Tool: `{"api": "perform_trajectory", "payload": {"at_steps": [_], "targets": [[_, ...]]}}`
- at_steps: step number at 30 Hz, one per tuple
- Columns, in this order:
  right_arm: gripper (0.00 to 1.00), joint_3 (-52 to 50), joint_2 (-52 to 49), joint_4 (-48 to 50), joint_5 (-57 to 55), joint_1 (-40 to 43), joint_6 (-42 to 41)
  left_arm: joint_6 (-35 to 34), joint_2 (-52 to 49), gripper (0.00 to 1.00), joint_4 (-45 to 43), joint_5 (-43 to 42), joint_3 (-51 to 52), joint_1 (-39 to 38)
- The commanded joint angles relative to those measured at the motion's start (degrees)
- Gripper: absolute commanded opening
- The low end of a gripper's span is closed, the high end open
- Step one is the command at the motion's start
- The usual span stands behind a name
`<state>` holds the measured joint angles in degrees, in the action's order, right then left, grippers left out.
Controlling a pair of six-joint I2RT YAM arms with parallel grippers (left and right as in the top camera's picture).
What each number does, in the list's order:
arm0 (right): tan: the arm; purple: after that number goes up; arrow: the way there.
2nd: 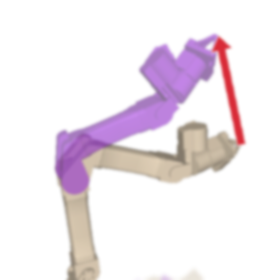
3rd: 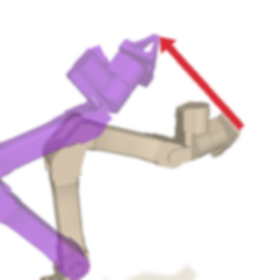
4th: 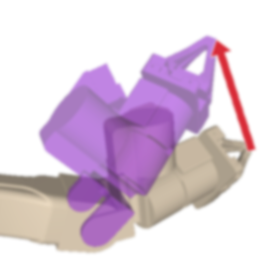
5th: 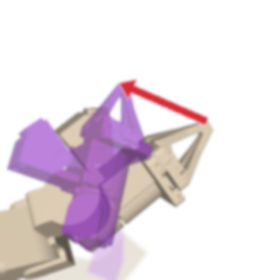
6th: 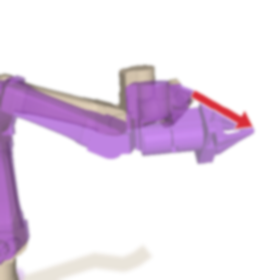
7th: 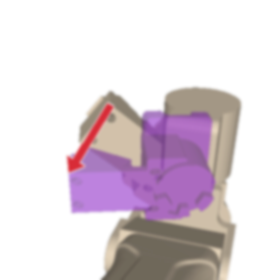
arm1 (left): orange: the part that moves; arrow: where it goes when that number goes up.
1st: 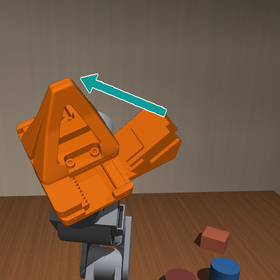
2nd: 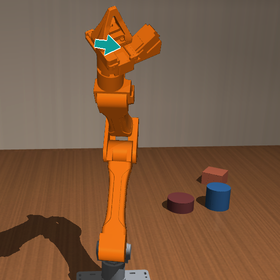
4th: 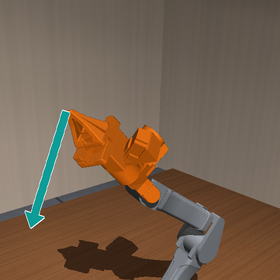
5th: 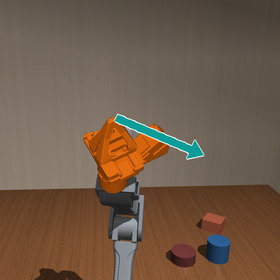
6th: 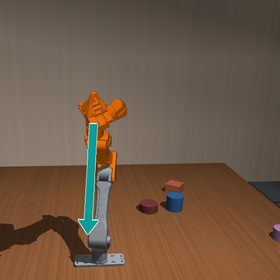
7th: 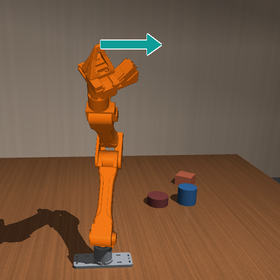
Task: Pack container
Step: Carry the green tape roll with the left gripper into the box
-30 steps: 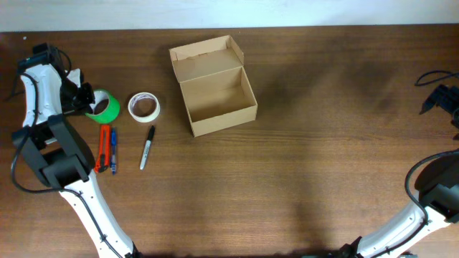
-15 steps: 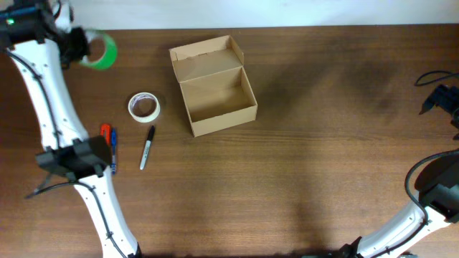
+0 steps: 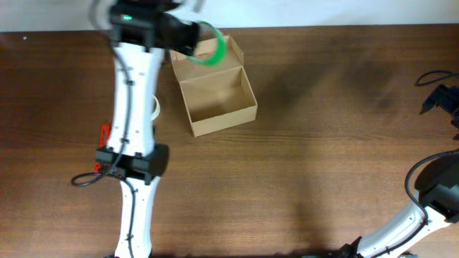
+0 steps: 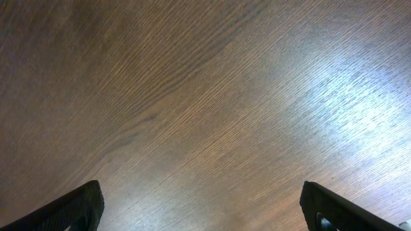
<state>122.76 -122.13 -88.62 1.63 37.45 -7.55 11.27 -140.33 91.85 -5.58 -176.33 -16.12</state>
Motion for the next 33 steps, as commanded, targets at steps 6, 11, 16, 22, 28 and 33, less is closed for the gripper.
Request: {"api": "perform_trajectory", "payload": {"at_steps": [6,11,16,22,28,33], "targets": [[0.99,-0.2,-0.1,0.0,0.5,0.0,-0.2,11.0,1.4,0.01,-1.9,1.0,11.6,-2.6],[0.99,-0.2,-0.1,0.0,0.5,0.0,-0.2,13.8,1.4,0.02,-6.1,1.1,20.7,-2.6],[0.99,-0.2,-0.1,0.0,0.5,0.0,-0.2,15.4,1.4,0.02,-11.5,1.1,26.3,-2.6],[0.99,-0.2,-0.1,0.0,0.5,0.0,-0.2,15.4,1.4,0.02,-14.1,0.9,30.7,-2.6],[0.99,-0.2,-0.1,0.0,0.5,0.0,-0.2,15.4,1.4,0.01,-17.9,0.9,35.2,-3.2],[0.99,-0.2,-0.1,0.0,0.5,0.0,-0.2,15.5,1.4,0.02,-21.9,0.9,36.3,-4.5]]}}
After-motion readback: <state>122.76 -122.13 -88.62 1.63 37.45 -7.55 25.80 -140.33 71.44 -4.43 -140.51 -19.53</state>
